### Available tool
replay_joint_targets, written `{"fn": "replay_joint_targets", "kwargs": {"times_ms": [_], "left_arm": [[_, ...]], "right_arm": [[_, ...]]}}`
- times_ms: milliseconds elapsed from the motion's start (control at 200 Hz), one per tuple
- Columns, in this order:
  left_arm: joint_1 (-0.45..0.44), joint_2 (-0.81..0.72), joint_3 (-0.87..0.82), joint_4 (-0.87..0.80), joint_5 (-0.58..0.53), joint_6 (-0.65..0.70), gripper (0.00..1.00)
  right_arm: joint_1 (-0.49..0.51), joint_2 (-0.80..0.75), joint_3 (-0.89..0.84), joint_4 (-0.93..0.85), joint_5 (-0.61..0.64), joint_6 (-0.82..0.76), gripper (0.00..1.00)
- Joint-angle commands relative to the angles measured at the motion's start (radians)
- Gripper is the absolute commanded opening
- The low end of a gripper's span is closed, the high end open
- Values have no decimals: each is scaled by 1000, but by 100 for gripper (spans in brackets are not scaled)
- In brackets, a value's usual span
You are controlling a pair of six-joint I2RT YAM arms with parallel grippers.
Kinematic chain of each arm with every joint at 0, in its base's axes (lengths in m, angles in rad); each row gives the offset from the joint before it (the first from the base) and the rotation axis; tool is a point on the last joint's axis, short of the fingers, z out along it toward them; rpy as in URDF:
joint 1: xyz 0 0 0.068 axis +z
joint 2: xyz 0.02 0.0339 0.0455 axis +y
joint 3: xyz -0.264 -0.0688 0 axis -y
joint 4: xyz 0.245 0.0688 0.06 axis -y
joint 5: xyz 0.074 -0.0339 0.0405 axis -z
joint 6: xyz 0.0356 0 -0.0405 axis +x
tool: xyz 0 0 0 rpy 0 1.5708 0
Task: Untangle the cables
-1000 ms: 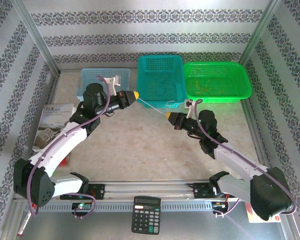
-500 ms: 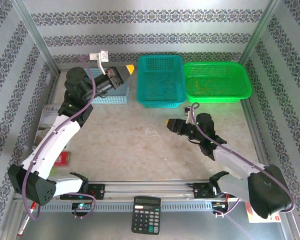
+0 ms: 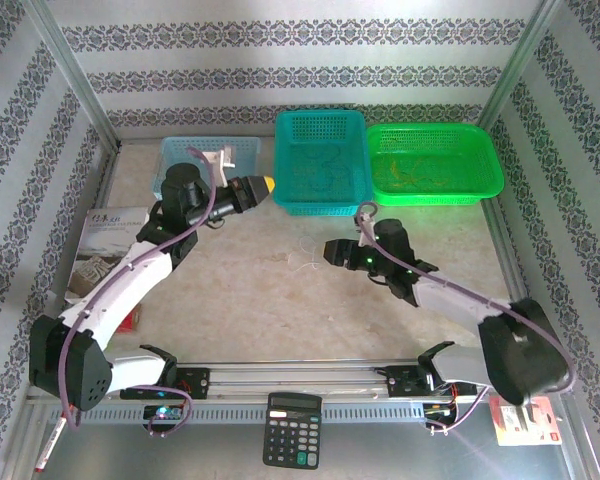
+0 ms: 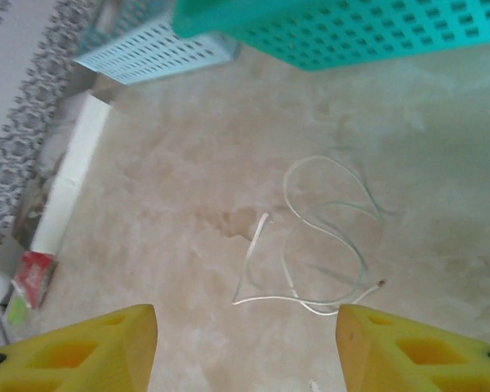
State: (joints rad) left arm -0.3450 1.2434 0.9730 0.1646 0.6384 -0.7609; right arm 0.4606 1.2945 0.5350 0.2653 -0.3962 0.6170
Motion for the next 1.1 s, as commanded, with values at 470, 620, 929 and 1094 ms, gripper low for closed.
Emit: {"fn": "replay_joint_targets", "kwargs": {"times_ms": [470, 620, 929, 1094], "left_arm": [[14, -129, -27, -145, -176, 167, 100], [15, -174, -67, -116, -288, 161, 100], [35, -183, -79, -146, -241, 127, 100], [32, -166, -114, -55, -106, 114, 97]], "right_arm": [[111, 398, 307, -145, 295, -28, 59], [113, 435, 329, -150, 290, -32, 35], [105, 183, 236, -80, 145, -79, 0], [104, 25, 218, -90, 96, -80, 0]]}}
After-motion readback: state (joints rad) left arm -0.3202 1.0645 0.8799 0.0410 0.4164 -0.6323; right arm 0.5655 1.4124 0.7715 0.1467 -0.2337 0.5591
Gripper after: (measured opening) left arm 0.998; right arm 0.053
